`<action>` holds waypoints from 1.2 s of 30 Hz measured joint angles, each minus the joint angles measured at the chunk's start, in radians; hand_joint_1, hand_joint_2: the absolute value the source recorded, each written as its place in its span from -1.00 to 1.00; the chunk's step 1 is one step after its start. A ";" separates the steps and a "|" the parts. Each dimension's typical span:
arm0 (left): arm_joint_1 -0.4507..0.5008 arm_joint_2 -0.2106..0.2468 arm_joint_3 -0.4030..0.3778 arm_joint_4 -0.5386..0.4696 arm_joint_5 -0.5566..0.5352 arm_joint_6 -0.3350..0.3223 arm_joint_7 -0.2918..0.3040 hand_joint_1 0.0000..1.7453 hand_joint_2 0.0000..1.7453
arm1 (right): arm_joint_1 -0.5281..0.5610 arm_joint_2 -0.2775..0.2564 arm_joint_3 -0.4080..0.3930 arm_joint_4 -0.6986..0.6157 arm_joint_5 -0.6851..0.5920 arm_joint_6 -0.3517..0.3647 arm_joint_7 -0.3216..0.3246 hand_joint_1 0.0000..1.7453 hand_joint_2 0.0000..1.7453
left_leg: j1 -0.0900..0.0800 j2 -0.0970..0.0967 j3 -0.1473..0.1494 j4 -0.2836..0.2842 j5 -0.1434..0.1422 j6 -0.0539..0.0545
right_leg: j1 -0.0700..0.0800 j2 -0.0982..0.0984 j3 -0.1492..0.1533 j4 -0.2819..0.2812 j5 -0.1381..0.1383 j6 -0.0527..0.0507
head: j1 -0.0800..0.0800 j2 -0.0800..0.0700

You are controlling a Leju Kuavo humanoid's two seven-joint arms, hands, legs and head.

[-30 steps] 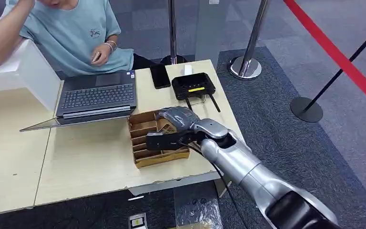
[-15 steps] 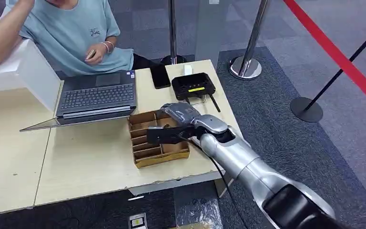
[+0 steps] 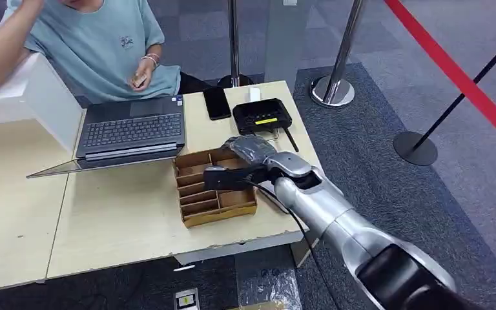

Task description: Pass the card to the sensor for recognition and then transmit it.

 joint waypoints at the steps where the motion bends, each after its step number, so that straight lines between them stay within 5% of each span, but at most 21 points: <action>1: 0.000 0.000 0.000 0.000 0.001 0.000 0.000 -1.00 1.00 | -0.001 0.000 0.000 0.003 0.000 0.001 0.000 -0.34 1.00 | 0.000 0.000 0.000 0.000 0.000 0.000 | 0.000 0.000 0.000 0.000 0.000 0.000 | 0.000 0.000; 32: -0.001 -0.002 0.000 0.000 0.007 0.005 0.000 -1.00 1.00 | 0.019 0.010 0.001 0.085 0.002 0.003 -0.009 0.04 1.00 | 0.000 0.000 0.000 0.000 0.000 0.000 | 0.000 0.000 0.000 0.000 0.000 0.000 | 0.000 0.000; 33: -0.001 -0.002 0.000 0.000 0.006 0.005 0.000 -1.00 1.00 | 0.020 0.012 0.001 0.086 0.002 0.003 -0.009 0.20 1.00 | 0.000 0.000 0.000 0.000 0.000 0.000 | 0.000 0.000 0.000 0.000 0.000 0.000 | 0.000 0.000; 34: -0.001 -0.002 0.000 0.000 0.006 0.004 0.000 -1.00 1.00 | 0.020 0.013 0.001 0.089 0.002 0.003 -0.009 0.62 1.00 | 0.000 0.000 0.000 0.000 0.000 0.000 | 0.000 0.000 0.000 0.000 0.000 0.000 | 0.000 0.000; 36: -0.001 -0.002 0.000 0.000 0.005 0.005 -0.001 -1.00 1.00 | 0.021 0.015 0.001 0.092 0.002 0.003 -0.009 0.84 1.00 | 0.000 0.000 0.000 0.000 0.000 0.000 | 0.000 0.000 0.000 0.000 0.000 0.000 | 0.000 0.000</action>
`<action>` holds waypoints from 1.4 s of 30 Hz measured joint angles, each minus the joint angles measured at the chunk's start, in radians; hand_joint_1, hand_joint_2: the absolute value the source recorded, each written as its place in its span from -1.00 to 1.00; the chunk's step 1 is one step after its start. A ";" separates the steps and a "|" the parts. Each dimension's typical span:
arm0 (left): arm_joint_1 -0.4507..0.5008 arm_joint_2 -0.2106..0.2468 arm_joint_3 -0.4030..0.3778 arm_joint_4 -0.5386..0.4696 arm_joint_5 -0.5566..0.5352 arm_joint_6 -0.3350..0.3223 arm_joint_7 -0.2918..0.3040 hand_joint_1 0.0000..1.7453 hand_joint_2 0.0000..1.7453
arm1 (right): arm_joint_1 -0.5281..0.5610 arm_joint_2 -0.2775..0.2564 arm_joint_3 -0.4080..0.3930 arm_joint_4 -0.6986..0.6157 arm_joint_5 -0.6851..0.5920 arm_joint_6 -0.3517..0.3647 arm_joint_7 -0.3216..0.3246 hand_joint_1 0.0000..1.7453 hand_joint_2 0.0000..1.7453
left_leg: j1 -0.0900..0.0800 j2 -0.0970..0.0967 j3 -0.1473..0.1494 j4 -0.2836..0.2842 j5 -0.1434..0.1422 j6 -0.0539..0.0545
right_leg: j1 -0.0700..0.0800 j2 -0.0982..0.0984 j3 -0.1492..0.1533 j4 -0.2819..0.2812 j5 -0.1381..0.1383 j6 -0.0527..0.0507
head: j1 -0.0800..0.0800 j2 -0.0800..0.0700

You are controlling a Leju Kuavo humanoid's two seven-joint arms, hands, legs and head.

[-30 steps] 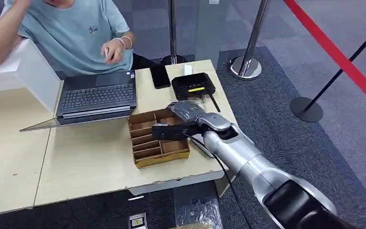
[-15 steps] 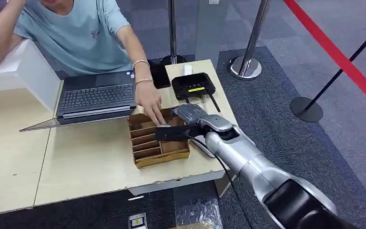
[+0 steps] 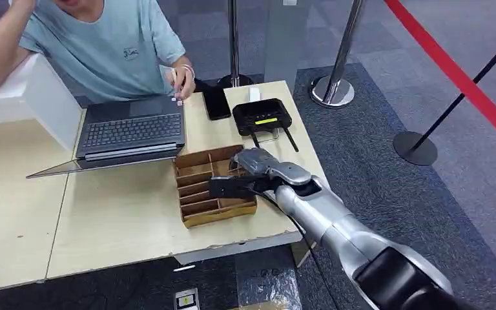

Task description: Pass the card to the sensor for recognition and then transmit it.

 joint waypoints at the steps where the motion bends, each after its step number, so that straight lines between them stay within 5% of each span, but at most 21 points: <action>1: 0.000 0.000 0.000 0.000 -0.001 0.000 0.000 -1.00 1.00 | 0.000 0.000 0.000 0.001 0.000 0.000 0.000 1.00 1.00 | 0.000 0.000 0.000 0.000 0.000 0.000 | 0.000 0.000 0.000 0.000 0.000 0.000 | 0.000 0.000; 12: 0.000 0.000 0.000 0.000 -0.007 -0.001 -0.016 -1.00 1.00 | 0.000 0.010 0.000 -0.003 0.000 0.016 0.031 1.00 1.00 | 0.000 0.000 0.000 0.000 0.000 0.000 | 0.000 0.000 0.000 0.000 0.000 0.000 | 0.000 0.000; 24: 0.000 0.000 0.000 0.000 -0.016 0.000 -0.016 -1.00 1.00 | -0.013 0.016 0.000 0.008 -0.003 -0.020 -0.014 1.00 1.00 | 0.000 0.000 0.000 0.000 0.000 0.000 | 0.000 0.000 0.000 0.000 0.000 0.000 | 0.000 0.000; 42: 0.000 -0.001 -0.008 0.000 -0.022 -0.004 -0.035 -1.00 1.00 | -0.318 0.086 -0.002 -0.003 0.006 0.016 -0.045 1.00 1.00 | 0.000 0.001 -0.001 0.000 0.000 0.000 | 0.000 0.000 -0.001 0.001 0.000 0.000 | 0.000 0.000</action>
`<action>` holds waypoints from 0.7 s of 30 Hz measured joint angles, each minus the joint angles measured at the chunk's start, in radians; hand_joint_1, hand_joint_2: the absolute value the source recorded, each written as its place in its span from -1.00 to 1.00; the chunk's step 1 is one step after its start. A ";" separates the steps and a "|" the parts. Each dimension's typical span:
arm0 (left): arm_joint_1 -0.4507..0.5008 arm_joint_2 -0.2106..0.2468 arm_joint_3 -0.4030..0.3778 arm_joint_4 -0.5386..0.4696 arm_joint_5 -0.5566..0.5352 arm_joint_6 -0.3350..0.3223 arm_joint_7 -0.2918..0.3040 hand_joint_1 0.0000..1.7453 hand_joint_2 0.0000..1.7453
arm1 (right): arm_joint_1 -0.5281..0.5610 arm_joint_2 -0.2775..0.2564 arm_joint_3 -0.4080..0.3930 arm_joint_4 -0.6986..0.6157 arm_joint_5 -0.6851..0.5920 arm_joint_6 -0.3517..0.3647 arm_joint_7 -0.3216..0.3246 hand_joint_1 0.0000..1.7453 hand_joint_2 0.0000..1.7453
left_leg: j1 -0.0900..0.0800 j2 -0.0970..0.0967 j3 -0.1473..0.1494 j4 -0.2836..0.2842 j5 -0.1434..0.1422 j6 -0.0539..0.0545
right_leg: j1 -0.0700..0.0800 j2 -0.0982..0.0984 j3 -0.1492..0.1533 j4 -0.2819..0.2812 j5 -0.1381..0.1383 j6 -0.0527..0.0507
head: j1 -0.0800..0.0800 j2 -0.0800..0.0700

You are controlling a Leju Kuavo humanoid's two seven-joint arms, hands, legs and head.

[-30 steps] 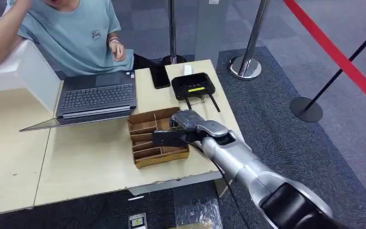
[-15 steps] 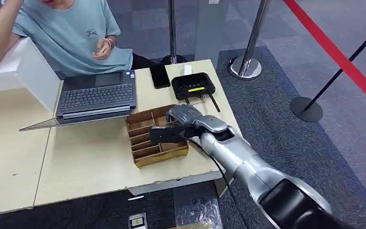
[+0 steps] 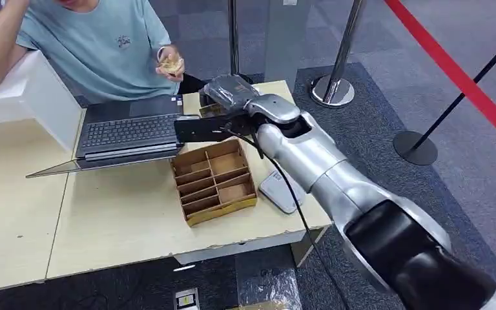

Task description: Pass the card to the sensor for recognition and then transmit it.

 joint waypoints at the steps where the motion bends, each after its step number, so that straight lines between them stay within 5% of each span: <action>1: 0.000 0.000 -0.001 0.000 -0.002 -0.001 0.000 -1.00 1.00 | -0.009 0.003 0.000 0.006 0.000 0.000 -0.002 1.00 1.00 | 0.000 0.000 0.000 0.000 0.000 0.000 | 0.000 0.000 0.000 0.000 0.000 0.000 | 0.000 0.000; 8: -0.006 0.000 -0.011 0.000 -0.023 -0.007 0.005 -1.00 1.00 | -0.070 0.032 0.001 0.084 0.027 -0.015 -0.007 1.00 1.00 | 0.000 0.000 0.000 0.000 0.000 0.000 | 0.000 0.000 0.000 0.000 0.000 0.000 | 0.000 0.000; 20: -0.027 -0.007 -0.036 0.000 -0.036 -0.007 0.006 -1.00 1.00 | -0.130 0.068 0.001 0.206 0.076 -0.143 -0.006 1.00 1.00 | 0.000 0.000 0.000 0.000 0.000 0.000 | 0.000 0.000 0.000 0.000 0.000 0.000 | 0.000 0.000; 21: -0.027 -0.008 -0.038 0.000 -0.036 -0.007 0.006 -1.00 1.00 | -0.133 0.071 0.001 0.214 0.078 -0.143 -0.006 0.86 1.00 | 0.000 0.000 0.000 0.000 0.000 0.000 | 0.000 0.000 0.000 0.000 0.000 0.000 | 0.000 0.000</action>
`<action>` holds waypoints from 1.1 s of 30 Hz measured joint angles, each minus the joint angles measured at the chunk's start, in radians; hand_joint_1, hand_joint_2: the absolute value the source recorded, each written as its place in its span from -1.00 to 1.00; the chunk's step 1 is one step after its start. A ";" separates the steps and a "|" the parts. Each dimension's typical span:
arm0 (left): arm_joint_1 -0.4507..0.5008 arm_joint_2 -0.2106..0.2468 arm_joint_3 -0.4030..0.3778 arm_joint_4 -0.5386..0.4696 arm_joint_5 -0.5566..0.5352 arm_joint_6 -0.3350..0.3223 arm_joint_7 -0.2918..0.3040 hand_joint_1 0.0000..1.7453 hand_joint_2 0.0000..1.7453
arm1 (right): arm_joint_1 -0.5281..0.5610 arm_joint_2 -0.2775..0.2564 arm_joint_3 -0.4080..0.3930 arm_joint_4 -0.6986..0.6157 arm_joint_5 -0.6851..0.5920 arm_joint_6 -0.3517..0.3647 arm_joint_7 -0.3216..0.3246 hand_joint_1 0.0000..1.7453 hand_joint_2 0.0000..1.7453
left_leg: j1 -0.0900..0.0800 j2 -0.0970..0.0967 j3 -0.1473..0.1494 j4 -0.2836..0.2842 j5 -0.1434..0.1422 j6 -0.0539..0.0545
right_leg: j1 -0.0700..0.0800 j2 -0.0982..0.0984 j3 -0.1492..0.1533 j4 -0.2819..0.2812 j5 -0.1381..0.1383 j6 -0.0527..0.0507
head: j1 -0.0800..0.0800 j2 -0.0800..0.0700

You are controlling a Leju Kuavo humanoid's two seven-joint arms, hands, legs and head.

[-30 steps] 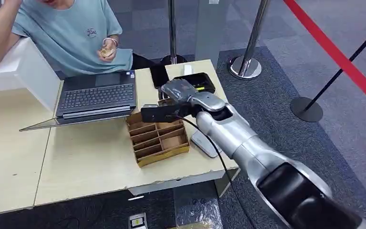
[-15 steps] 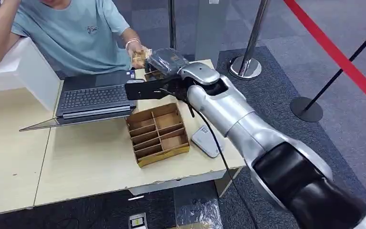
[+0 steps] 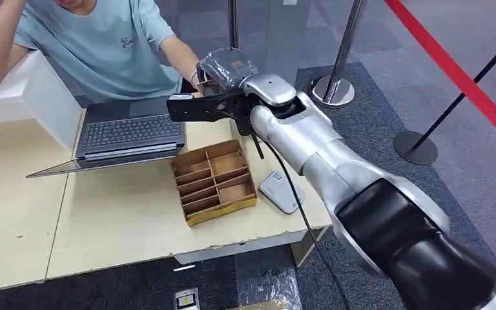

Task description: Pass the card to the sensor for recognition and then transmit it.

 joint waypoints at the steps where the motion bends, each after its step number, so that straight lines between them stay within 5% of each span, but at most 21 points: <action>1: 0.000 0.000 -0.002 0.000 0.000 0.000 0.000 -1.00 1.00 | -0.001 0.001 0.000 0.006 0.001 0.000 0.000 0.60 1.00 | 0.000 0.000 0.000 0.000 0.000 0.000 | 0.000 0.000 0.000 0.000 0.000 0.000 | 0.000 0.000; 2: 0.000 -0.002 -0.003 0.000 0.000 0.000 0.000 -1.00 1.00 | -0.001 0.003 0.000 0.011 0.004 0.000 0.000 0.04 1.00 | 0.000 0.000 0.000 0.000 0.000 0.000 | 0.000 0.000 0.000 0.000 0.000 0.000 | 0.000 0.000; 3: 0.000 -0.003 -0.004 0.000 0.000 0.000 0.000 -1.00 1.00 | -0.001 0.003 0.000 0.016 0.008 0.000 0.000 -1.00 1.00 | 0.000 0.000 0.000 0.000 0.000 0.000 | 0.000 0.000 0.000 0.000 0.000 0.000 | 0.000 0.000; 20: -0.002 -0.009 -0.013 0.000 0.003 0.006 0.010 -1.00 1.00 | 0.006 -0.005 -0.002 0.067 0.042 -0.070 0.016 -1.00 1.00 | 0.000 0.000 0.001 0.000 0.000 0.000 | 0.000 0.000 0.000 0.000 0.000 0.000 | 0.000 0.000; 33: 0.021 -0.008 -0.013 0.000 0.028 0.024 -0.006 -1.00 1.00 | -0.011 -0.192 -0.095 0.030 -0.013 -0.141 0.034 -1.00 1.00 | -0.001 0.000 0.000 0.001 0.000 0.000 | -0.001 0.000 0.000 -0.001 0.000 0.000 | 0.000 0.000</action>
